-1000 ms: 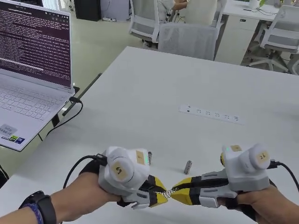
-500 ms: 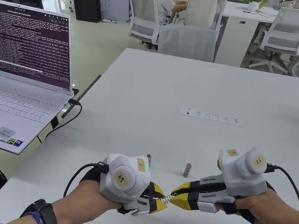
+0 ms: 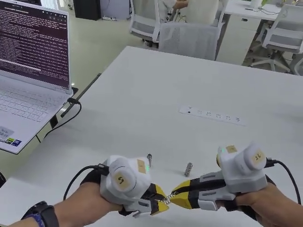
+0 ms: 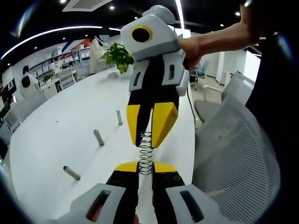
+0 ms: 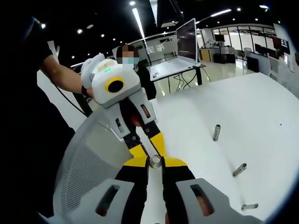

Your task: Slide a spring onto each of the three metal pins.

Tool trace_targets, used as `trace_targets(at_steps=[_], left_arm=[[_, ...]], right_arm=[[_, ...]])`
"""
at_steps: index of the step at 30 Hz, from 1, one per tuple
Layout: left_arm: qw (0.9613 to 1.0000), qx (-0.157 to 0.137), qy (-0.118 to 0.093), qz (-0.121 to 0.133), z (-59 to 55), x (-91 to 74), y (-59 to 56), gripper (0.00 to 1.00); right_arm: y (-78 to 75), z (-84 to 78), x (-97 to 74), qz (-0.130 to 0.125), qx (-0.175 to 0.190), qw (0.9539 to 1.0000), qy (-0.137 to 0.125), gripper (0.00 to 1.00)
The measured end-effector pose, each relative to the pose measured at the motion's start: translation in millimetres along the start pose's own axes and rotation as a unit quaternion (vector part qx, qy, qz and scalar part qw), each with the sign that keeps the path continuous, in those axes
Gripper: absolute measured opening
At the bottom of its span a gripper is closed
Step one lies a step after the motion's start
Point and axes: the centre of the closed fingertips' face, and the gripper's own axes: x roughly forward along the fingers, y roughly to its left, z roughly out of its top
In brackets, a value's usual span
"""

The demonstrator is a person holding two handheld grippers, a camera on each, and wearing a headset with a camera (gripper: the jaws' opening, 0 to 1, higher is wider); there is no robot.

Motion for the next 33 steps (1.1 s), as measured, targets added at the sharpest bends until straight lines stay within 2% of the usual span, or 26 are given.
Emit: trace_targets(at_steps=[5, 10, 14, 20, 23, 33], left_arm=[[0.9999, 0.012, -0.006, 0.000, 3.2, 0.7, -1.3, 0.02], [0.9998, 0.009, -0.017, -0.001, 8.4, 1.0, -2.0, 0.02], [0.9993, 0.006, -0.036, -0.003, 18.6, 1.0, -2.7, 0.02], [0.9984, 0.002, -0.056, -0.011, 28.6, 3.8, -4.5, 0.02], [0.9973, -0.003, -0.072, -0.012, 37.6, 4.2, -4.6, 0.02], [0.9948, -0.001, -0.100, -0.020, 61.1, 4.3, -5.8, 0.02]], right_arm=[[1.0, -2.2, -2.9, 0.001, -0.020, 0.9996, 0.022, 0.08], [2.3, -2.0, -5.8, 0.000, -0.038, 0.9985, 0.039, 0.09], [1.8, -2.9, -11.2, -0.002, -0.060, 0.9959, 0.068, 0.14], [0.3, 4.3, -23.0, -0.005, -0.081, 0.9932, 0.084, 0.15], [0.3, 6.4, -28.4, -0.003, -0.086, 0.9920, 0.092, 0.17], [2.3, 6.2, -39.6, 0.007, -0.118, 0.9837, 0.135, 0.16]])
